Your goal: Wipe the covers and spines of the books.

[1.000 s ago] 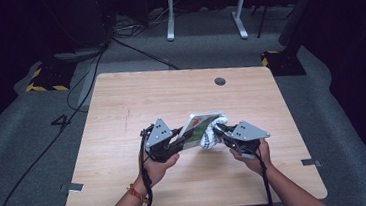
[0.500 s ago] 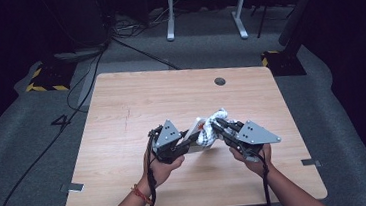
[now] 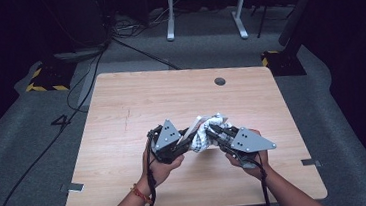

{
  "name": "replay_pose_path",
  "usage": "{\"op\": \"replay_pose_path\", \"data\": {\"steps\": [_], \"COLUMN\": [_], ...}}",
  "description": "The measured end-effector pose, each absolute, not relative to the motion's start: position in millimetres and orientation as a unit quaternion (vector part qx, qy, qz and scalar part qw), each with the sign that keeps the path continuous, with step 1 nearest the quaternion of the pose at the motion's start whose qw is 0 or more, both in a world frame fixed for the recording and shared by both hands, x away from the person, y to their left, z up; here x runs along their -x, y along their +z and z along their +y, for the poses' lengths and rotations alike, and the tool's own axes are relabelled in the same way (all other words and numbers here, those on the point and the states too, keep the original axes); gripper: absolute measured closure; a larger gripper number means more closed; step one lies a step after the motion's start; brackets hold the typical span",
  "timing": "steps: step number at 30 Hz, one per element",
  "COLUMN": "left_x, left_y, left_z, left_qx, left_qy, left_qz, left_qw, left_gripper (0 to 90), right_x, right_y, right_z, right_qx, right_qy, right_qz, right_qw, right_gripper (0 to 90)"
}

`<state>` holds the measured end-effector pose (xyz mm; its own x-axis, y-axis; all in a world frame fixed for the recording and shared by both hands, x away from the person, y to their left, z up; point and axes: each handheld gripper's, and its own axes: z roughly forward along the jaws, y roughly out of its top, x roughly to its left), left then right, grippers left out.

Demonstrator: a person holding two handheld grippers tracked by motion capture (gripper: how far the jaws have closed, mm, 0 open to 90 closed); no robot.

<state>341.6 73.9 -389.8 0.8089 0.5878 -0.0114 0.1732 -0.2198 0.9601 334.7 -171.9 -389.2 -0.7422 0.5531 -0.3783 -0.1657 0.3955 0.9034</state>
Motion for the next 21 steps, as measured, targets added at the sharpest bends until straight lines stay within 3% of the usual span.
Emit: {"op": "replay_pose_path", "data": {"steps": [16,21], "left_x": [-338,-338], "left_y": [-371,-370], "left_z": [92,95], "left_qx": [-0.733,-0.729], "left_qy": [0.203,0.201], "left_qz": [0.254,0.255], "left_qw": [0.597,0.603], "left_gripper": [79.2,79.1], "right_x": [-360,-366], "right_y": [-443,-447], "right_z": [-165,-168], "right_qx": [-0.160,-0.177], "right_qy": [0.438,0.425], "right_qz": [0.828,0.827], "right_qw": [0.311,0.322], "right_gripper": [79.9,79.9]}}
